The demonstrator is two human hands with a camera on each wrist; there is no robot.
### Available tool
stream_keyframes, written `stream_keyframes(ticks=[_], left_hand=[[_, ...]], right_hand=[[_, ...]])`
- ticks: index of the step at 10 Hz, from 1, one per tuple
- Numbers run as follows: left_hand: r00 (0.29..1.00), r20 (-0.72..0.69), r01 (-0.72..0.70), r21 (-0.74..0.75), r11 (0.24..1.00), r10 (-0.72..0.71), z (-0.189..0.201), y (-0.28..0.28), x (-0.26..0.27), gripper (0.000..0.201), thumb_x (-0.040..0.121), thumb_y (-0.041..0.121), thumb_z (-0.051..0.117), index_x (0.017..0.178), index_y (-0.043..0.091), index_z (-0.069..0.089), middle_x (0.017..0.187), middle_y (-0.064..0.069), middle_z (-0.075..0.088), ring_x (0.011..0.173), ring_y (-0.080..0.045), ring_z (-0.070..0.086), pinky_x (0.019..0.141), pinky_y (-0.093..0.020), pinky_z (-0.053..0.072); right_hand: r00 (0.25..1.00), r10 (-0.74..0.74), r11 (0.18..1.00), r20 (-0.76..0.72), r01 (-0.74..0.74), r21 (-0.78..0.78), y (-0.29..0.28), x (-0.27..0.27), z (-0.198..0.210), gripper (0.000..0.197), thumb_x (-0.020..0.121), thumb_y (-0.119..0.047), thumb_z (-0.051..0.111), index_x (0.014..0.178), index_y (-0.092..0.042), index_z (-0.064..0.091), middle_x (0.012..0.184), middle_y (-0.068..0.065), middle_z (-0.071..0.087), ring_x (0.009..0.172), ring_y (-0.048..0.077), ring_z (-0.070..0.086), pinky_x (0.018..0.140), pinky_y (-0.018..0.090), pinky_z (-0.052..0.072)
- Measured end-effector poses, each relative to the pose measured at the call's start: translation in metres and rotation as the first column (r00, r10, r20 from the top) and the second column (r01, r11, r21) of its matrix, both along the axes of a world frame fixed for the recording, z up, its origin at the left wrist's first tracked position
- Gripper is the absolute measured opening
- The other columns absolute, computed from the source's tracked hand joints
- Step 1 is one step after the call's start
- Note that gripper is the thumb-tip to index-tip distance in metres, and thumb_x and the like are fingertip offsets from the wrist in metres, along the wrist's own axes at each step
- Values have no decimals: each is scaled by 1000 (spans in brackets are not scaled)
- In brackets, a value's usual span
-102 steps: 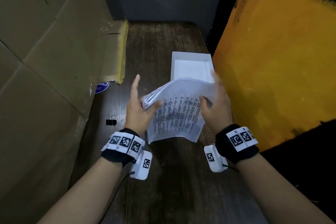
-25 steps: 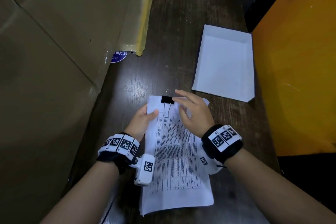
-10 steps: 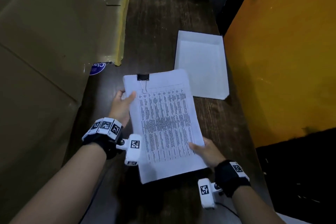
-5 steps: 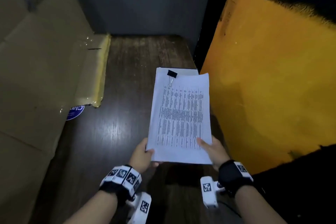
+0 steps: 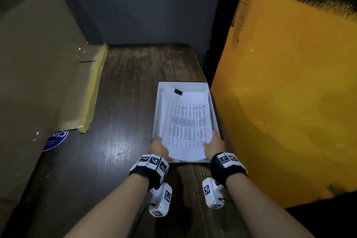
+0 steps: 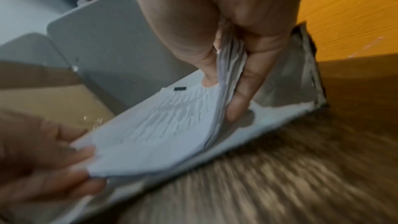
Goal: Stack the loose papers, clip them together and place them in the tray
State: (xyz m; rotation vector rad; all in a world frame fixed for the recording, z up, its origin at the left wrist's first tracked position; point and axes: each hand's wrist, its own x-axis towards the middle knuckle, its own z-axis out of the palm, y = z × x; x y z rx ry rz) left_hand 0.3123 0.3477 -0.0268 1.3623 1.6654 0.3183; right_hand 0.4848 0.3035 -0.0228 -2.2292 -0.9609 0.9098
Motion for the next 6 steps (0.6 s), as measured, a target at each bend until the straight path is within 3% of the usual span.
stream_keyframes(ticks=[1, 2, 3, 4, 5, 6], left_hand=[[983, -181, 12, 21, 1000, -8, -12, -1, 5, 44, 85, 2, 59, 124, -4, 40, 120, -22, 60, 106, -34, 61, 88, -36, 54], [971, -241, 29, 110, 994, -2, -16, -7, 9, 52, 89, -1, 50, 136, 2, 27, 114, -23, 62, 101, -34, 63, 83, -40, 53], [940, -326, 164, 162, 973, -104, -19, -13, 6, 63, 92, 3, 48, 145, 13, 16, 110, -21, 62, 96, -32, 64, 81, -39, 55], [889, -406, 275, 101, 956, -213, -16, -16, 1, 66, 94, 12, 48, 148, 16, 10, 110, -18, 63, 95, -29, 65, 78, -35, 54], [868, -429, 314, 86, 946, -249, -9, -17, -1, 64, 94, 18, 47, 148, 17, 11, 110, -17, 64, 92, -27, 65, 75, -35, 55], [858, -427, 354, 85, 931, -287, 2, -26, -6, 70, 95, 21, 46, 149, 19, 3, 112, -16, 63, 83, -23, 60, 67, -31, 47]], right_hand=[[993, 20, 1000, 116, -20, 0, 1, -5, -16, 67, 97, 1, 47, 154, -12, 14, 152, 17, 36, 127, 31, 53, 100, 37, 45], [972, 74, 997, 224, -74, -6, 5, -7, -25, 60, 101, -15, 41, 154, -16, 14, 159, 17, 22, 135, 33, 41, 106, 39, 39], [929, 189, 979, 319, -152, -135, 5, -4, -30, 50, 97, -5, 45, 145, -7, 31, 162, 18, 7, 144, 38, 22, 108, 44, 38], [867, 281, 957, 413, -218, -193, 0, -6, -28, 42, 89, 11, 48, 130, 3, 46, 161, 26, 3, 144, 43, 20, 105, 42, 42], [797, 345, 936, 496, -253, -244, -4, -9, -24, 47, 93, 0, 49, 139, -1, 39, 160, 26, 10, 143, 42, 24, 110, 45, 37], [700, 414, 910, 581, -332, -248, -16, -14, -18, 57, 93, 2, 48, 147, -5, 30, 163, 22, -1, 149, 42, 3, 117, 48, 28]])
